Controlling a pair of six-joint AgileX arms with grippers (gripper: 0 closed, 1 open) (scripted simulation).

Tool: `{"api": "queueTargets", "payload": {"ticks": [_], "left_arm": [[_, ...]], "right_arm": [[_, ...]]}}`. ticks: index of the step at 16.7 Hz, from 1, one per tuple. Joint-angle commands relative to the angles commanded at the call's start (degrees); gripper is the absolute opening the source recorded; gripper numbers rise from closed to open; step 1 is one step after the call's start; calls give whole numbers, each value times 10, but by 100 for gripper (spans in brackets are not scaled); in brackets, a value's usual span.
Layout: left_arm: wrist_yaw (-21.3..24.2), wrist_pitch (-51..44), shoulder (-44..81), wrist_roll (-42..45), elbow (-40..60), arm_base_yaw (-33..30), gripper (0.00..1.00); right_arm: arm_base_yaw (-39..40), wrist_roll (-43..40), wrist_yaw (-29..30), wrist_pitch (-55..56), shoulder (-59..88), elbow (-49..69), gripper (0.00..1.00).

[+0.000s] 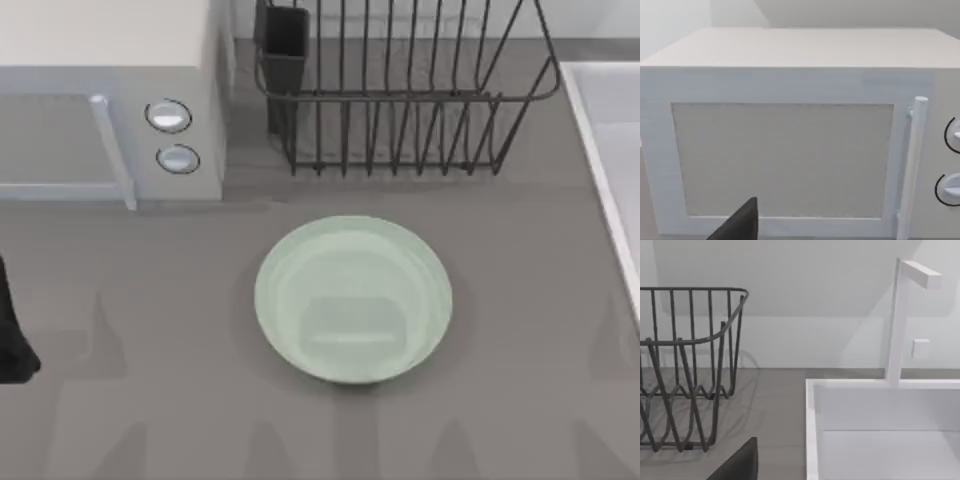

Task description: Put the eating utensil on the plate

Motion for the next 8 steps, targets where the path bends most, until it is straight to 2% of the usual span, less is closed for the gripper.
{"api": "queueTargets", "payload": {"ticks": [4,8], "left_arm": [[0,-17,18,15,17,9,100],[6,-100,124,90,106,55,100]], "right_arm": [[0,0,0,0,0,0,100],[0,0,0,0,0,0,100]]}}
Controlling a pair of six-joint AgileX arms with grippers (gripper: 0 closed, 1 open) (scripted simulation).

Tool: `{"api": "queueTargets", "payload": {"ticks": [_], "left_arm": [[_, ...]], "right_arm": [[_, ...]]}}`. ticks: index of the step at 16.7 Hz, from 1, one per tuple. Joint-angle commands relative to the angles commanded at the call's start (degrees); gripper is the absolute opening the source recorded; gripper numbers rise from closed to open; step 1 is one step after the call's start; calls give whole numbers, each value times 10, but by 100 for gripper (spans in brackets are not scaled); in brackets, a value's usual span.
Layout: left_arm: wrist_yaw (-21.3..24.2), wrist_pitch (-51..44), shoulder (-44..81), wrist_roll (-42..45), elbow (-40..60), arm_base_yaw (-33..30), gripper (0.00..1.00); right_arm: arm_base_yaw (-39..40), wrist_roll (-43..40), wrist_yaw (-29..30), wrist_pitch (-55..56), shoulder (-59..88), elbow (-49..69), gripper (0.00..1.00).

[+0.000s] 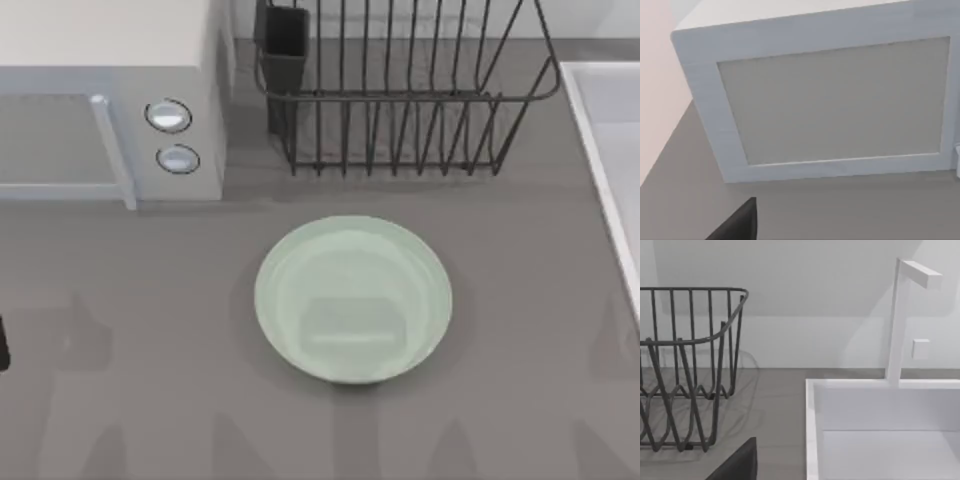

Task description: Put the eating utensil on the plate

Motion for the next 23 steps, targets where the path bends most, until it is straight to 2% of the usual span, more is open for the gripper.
{"api": "queueTargets", "payload": {"ticks": [13,18,23], "left_arm": [[3,-402,685,375,440,214,100],[-3,-490,796,460,511,252,100],[-3,-492,798,463,512,250,100]], "right_arm": [[0,0,0,0,0,0,100],[0,0,0,0,0,0,100],[0,0,0,0,0,0,100]]}}
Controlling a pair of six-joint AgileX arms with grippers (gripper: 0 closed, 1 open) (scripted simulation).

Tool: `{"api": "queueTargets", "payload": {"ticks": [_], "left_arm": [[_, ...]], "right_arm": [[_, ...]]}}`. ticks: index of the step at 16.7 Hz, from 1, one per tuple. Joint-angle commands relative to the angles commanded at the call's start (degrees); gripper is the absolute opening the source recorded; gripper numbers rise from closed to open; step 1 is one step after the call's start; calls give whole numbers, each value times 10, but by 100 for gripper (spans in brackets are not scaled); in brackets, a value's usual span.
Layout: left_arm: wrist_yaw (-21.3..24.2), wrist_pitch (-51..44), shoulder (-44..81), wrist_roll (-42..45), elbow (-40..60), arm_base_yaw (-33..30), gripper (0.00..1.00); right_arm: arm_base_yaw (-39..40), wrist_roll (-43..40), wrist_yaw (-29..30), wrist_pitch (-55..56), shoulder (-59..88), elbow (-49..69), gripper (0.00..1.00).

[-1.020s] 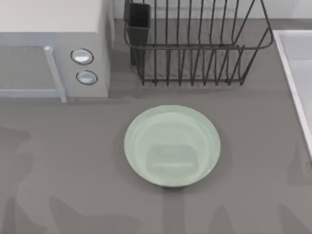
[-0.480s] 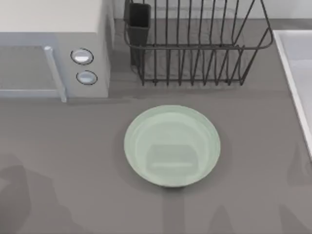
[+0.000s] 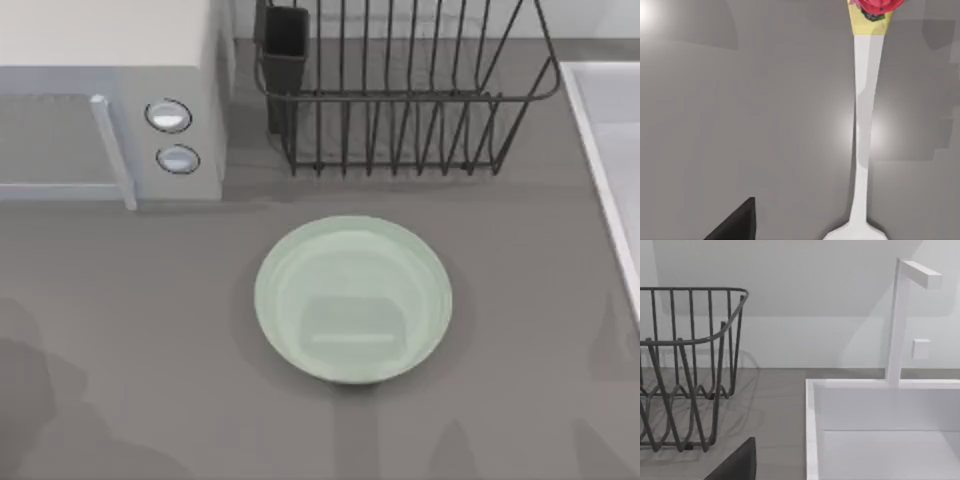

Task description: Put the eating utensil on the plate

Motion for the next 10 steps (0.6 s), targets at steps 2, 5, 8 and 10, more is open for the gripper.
{"api": "queueTargets", "payload": {"ticks": [2,5,8,10], "left_arm": [[0,9,5,0,-6,1,100],[0,66,32,0,-37,2,100],[0,161,74,1,-83,2,100],[0,210,98,2,-109,3,100]], "right_arm": [[0,0,0,0,0,0,100],[0,0,0,0,0,0,100],[0,0,0,0,0,0,100],[0,0,0,0,0,0,100]]}}
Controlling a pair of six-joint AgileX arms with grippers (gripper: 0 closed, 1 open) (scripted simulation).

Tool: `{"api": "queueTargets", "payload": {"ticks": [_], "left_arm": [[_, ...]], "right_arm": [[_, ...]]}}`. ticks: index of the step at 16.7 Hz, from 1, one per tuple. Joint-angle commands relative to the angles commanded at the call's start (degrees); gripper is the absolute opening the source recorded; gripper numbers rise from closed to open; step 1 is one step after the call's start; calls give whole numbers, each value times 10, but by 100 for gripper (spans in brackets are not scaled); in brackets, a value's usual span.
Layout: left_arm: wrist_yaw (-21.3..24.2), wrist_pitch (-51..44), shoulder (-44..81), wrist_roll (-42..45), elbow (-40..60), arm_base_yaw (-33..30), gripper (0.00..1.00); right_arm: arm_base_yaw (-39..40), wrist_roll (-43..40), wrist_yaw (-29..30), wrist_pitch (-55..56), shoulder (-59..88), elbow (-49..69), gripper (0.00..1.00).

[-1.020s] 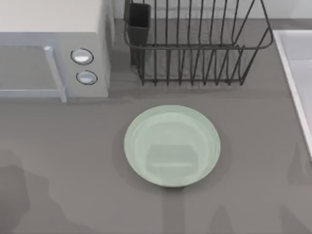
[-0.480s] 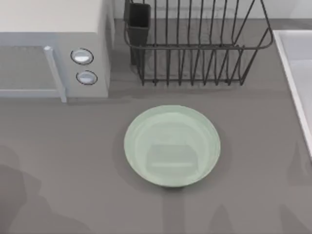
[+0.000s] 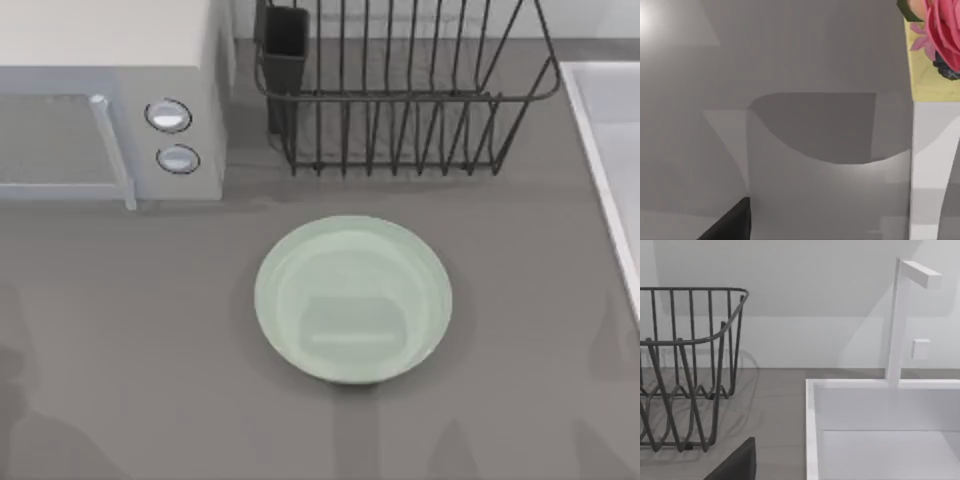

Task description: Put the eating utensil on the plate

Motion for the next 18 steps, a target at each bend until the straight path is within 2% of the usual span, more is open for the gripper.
{"api": "queueTargets", "payload": {"ticks": [6,18], "left_arm": [[0,29,17,1,-17,1,100],[0,29,17,1,-17,1,10]], "right_arm": [[0,0,0,0,0,0,100],[0,0,0,0,0,0,100]]}}
